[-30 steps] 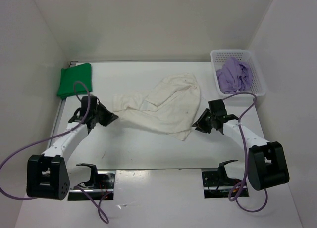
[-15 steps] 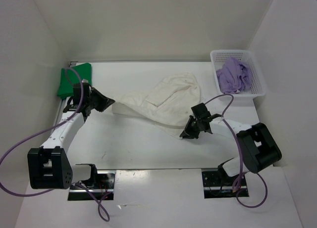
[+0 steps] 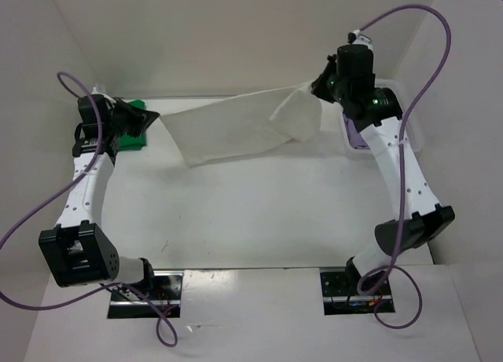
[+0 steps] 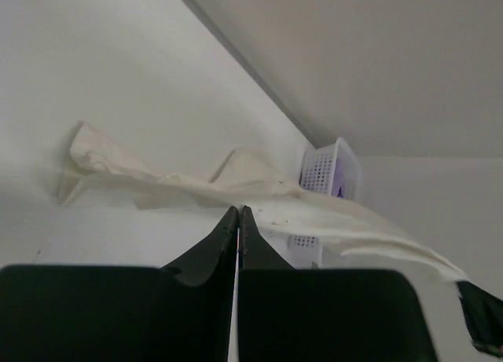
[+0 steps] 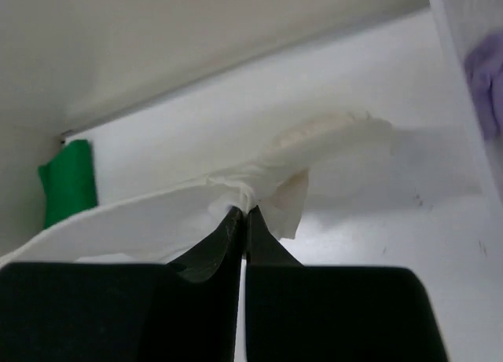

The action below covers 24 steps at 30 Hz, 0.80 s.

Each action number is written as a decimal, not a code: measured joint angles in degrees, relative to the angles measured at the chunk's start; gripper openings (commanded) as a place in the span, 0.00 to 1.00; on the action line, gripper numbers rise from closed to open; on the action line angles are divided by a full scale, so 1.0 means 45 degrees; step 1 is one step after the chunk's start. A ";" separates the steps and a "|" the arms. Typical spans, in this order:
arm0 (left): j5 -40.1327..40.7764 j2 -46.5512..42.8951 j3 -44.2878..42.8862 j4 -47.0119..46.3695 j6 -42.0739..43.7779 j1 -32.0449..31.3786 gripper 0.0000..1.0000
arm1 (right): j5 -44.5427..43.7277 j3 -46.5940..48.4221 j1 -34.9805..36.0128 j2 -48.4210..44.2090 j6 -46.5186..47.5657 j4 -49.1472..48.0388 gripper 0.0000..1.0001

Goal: Fold and stack the t-shirts
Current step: Flatten out the tshirt

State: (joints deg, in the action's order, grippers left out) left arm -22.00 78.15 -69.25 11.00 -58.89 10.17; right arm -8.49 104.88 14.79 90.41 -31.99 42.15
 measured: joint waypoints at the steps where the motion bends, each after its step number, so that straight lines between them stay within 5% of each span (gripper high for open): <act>1: -0.0049 -0.0005 -0.0136 -0.0063 0.0000 0.0175 0.00 | -0.0379 0.0937 0.0500 0.0005 0.0403 0.0194 0.00; 4: -0.0155 -0.0044 -0.0126 -0.0223 0.0000 0.0641 0.00 | -0.1064 0.0782 0.3007 -0.0777 0.1243 0.0544 0.00; 7: -0.0121 -0.0175 0.0452 -0.0155 0.0087 0.0947 0.00 | -0.0928 -0.2778 0.5649 -0.1593 0.1642 0.0806 0.00; 11: 0.0379 -0.0452 0.1627 0.0170 0.0447 0.1190 0.00 | -0.1054 -0.6980 0.7203 -0.0321 0.1574 0.1627 0.00; 16: 0.0549 -0.0539 0.2574 0.0607 0.0636 0.1394 0.00 | -0.1001 -0.7223 0.4838 -0.0743 0.1511 0.3546 0.00; 21: -0.0029 -0.0554 0.1943 0.0699 0.0345 0.1316 0.00 | -0.1467 -0.3259 0.0826 -0.1477 0.1656 0.3555 0.00; 24: -0.0661 -0.0525 0.0753 0.0670 0.0180 0.0869 0.00 | -0.2016 0.1132 -0.0131 -0.0520 0.1923 0.4022 0.00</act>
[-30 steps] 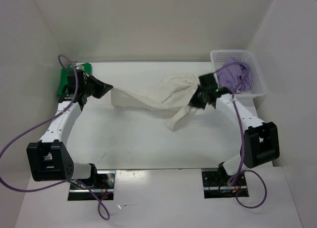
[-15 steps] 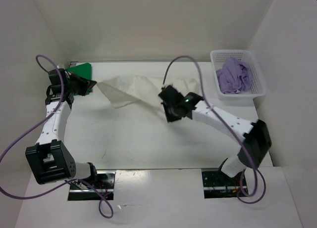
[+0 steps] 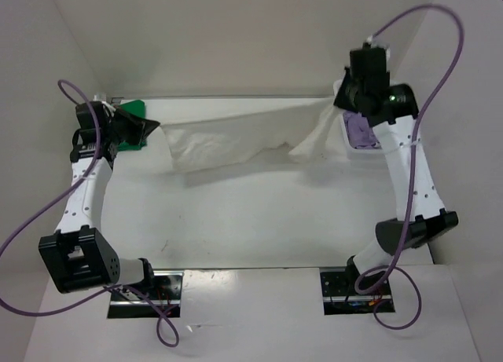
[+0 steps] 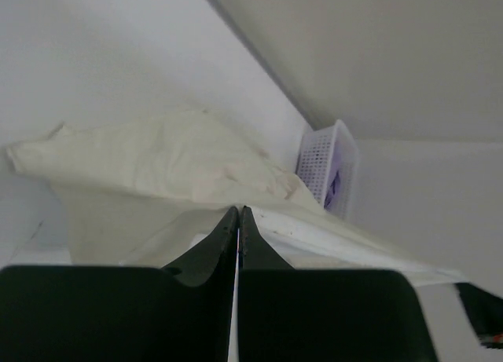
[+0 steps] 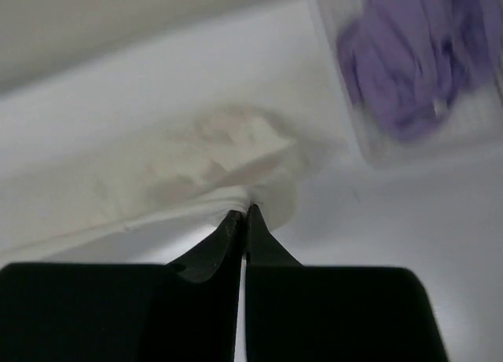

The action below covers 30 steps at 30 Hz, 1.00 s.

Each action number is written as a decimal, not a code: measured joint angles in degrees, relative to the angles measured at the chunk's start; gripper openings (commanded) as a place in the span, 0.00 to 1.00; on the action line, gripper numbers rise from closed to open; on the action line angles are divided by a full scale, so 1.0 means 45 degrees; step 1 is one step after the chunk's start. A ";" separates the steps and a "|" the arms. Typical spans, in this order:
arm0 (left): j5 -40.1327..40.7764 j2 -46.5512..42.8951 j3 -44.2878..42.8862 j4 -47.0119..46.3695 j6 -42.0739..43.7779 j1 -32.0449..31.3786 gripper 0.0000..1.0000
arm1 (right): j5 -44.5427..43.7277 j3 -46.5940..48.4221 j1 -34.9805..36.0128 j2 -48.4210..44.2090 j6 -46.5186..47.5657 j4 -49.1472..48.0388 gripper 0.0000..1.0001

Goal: Fold and stack the t-shirts
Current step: Flatten out the tshirt

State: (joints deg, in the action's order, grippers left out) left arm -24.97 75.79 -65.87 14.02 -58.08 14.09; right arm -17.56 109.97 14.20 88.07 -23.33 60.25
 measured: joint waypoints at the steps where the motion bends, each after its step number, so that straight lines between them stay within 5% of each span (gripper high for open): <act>1: -0.0131 0.0019 -0.0447 -0.0010 -0.0058 -0.0131 0.00 | -0.0223 0.1821 0.0121 0.0554 0.0146 0.0282 0.00; 3: -0.0160 0.0053 -0.1307 0.0015 -0.0010 -0.0214 0.00 | -0.0593 0.4488 0.0947 0.1467 0.0510 -0.0146 0.00; 5: 0.0199 0.0083 -0.2142 0.0248 0.0306 -0.0151 0.00 | -0.0845 0.5032 0.2555 0.1700 0.0821 -0.0583 0.00; 10: 0.0816 0.0204 -0.3075 0.0495 0.0835 0.0204 0.00 | 0.0243 -0.1107 0.6096 0.0826 0.1389 -0.1491 0.00; 13: 0.1069 0.0418 -0.2968 0.0529 0.0918 0.0447 0.00 | 0.0704 -0.5935 0.6178 0.0874 0.1098 -0.1472 0.00; 16: 0.1205 0.0442 -0.2103 0.0539 0.0937 0.0563 0.00 | 0.1656 -0.8616 0.5717 0.0738 0.0529 -0.0971 0.00; 20: 0.1282 0.0442 -0.0709 0.0690 0.0928 0.0661 0.00 | 0.3521 -1.0355 0.5566 -0.0894 -0.0461 -0.1491 0.02; 21: 0.1297 0.0442 -0.0452 0.0699 0.0928 0.0714 0.00 | 0.3905 -1.0831 0.5625 -0.1307 -0.0675 -0.1603 0.08; 22: 0.1307 0.0437 -0.0238 0.0695 0.0933 0.0777 0.00 | 0.4303 -1.1283 0.5668 -0.1661 -0.0952 -0.1661 0.27; 24: 0.1331 0.0374 0.0141 0.0675 0.0928 0.0845 0.00 | 0.4945 -1.1939 0.5741 -0.2021 -0.1399 -0.1593 0.38; 28: 0.1481 -0.0141 0.1059 0.0461 0.0942 0.0884 0.00 | 0.5450 -1.1846 0.5425 -0.2346 -0.1632 -0.1311 0.42; 30: 0.1588 -0.0636 0.1700 0.0525 0.1044 0.0894 0.00 | 0.5542 -1.1375 0.4979 -0.2637 -0.1627 -0.1243 0.32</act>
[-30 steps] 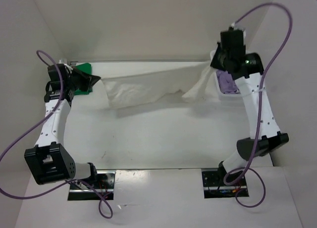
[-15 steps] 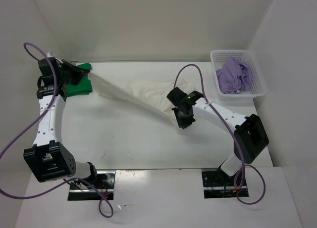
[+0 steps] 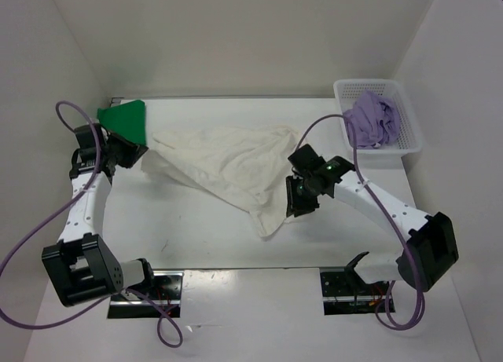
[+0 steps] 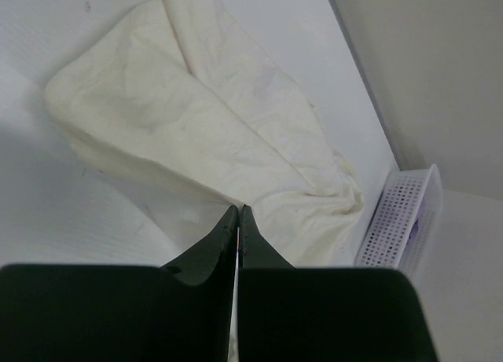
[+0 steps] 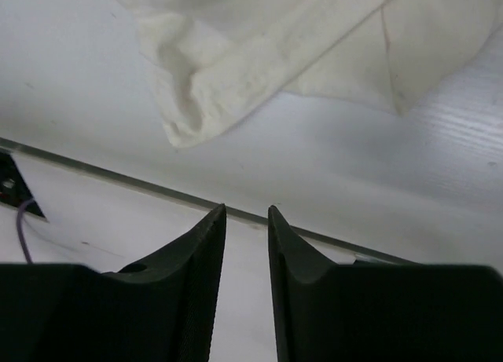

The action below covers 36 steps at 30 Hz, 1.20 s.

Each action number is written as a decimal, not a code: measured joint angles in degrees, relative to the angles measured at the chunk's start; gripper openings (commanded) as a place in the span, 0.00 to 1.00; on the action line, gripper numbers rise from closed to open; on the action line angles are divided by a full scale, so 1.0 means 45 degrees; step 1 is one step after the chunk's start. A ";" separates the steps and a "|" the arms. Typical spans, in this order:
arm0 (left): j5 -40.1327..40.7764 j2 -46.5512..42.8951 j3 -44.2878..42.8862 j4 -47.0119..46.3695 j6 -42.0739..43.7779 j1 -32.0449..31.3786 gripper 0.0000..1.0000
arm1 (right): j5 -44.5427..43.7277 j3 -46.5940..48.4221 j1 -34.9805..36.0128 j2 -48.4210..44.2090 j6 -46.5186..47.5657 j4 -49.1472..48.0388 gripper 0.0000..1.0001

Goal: Fold and stack the t-shirts
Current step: Flatten out the tshirt

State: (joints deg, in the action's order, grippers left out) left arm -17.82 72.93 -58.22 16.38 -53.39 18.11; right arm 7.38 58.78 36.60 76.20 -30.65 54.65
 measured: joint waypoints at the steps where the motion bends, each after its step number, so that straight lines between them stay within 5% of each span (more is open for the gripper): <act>1: 0.0102 -0.0287 0.0369 0.0024 0.0136 0.0005 0.00 | -0.0010 0.0267 -0.0170 -0.0117 -0.0005 -0.0053 0.24; 3: 0.0262 -0.0801 0.1190 -0.0019 0.0267 0.0015 0.00 | -0.0078 0.0641 -0.0398 -0.0170 -0.0049 -0.0369 0.02; 7: 0.0500 -0.1219 0.2453 0.0306 0.0631 0.0029 0.00 | -0.0039 0.0704 -0.0374 0.0763 -0.0481 -0.1768 0.00; 9: 0.0588 -0.1258 0.2735 0.0457 0.0850 0.0029 0.00 | -0.0083 0.0704 -0.0355 0.1549 -0.0714 -0.2603 0.17; 14: 0.0573 -0.1729 0.3283 0.0476 0.1122 0.0029 0.00 | -0.1205 0.0457 -0.0529 0.2477 -0.1685 -0.3546 0.39; 22: 0.0155 -0.2176 0.4046 0.0461 0.1209 -0.0053 0.00 | -0.2055 -0.1632 -0.2492 0.2093 -0.2769 -0.4731 0.33; 36: -0.0219 -0.2176 0.4095 0.0408 0.1214 -0.0782 0.00 | -0.2205 -0.1880 -0.2676 0.2399 -0.3206 -0.6067 0.34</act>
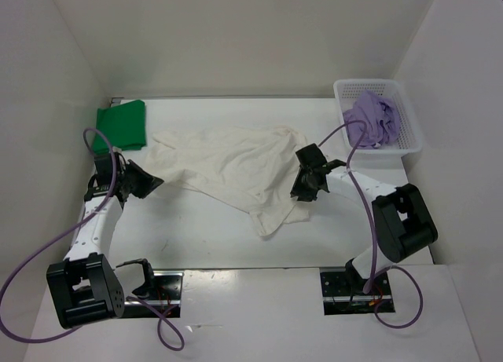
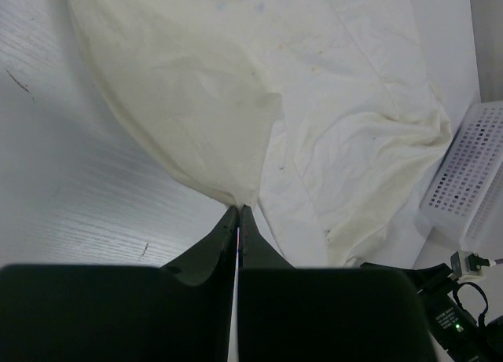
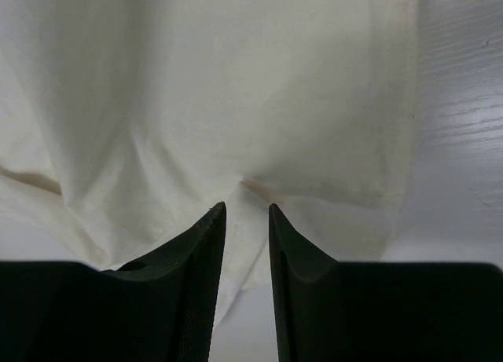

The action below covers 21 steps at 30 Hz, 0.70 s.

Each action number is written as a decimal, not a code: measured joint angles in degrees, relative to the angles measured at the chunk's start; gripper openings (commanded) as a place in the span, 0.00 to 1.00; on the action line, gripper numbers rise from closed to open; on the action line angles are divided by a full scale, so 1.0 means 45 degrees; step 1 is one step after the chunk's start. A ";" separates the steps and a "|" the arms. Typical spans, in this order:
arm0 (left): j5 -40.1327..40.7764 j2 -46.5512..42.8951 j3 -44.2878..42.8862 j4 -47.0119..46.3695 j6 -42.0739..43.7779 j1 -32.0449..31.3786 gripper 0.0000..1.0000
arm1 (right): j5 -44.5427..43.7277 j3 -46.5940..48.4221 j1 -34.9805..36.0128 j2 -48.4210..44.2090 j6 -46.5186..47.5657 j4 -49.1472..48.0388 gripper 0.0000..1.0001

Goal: Fold and stack the t-shirts
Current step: Flatten out the tshirt

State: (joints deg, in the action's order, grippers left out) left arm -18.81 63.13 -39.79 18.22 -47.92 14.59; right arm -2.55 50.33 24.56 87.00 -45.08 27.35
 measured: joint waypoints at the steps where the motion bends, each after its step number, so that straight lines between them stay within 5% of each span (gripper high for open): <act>1: 0.0000 0.0000 0.0000 -0.0010 0.0000 -0.0015 0.00 | -0.0034 -0.0005 -0.0019 0.0136 0.0005 -0.0034 0.34; 17: -0.0034 0.0034 0.0000 -0.0049 -0.0005 -0.0029 0.00 | -0.0359 -0.0272 -0.0044 0.0408 0.0287 -0.0257 0.37; 21: -0.0034 0.0034 0.0000 -0.0053 -0.0010 -0.0029 0.00 | -0.0243 -0.0345 -0.0044 0.0408 0.0374 -0.0325 0.29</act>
State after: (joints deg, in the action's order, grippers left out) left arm -18.96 63.29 -39.79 17.98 -47.97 14.46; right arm -3.64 48.77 24.36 88.84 -43.40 25.89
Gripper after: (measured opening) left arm 0.007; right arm 0.320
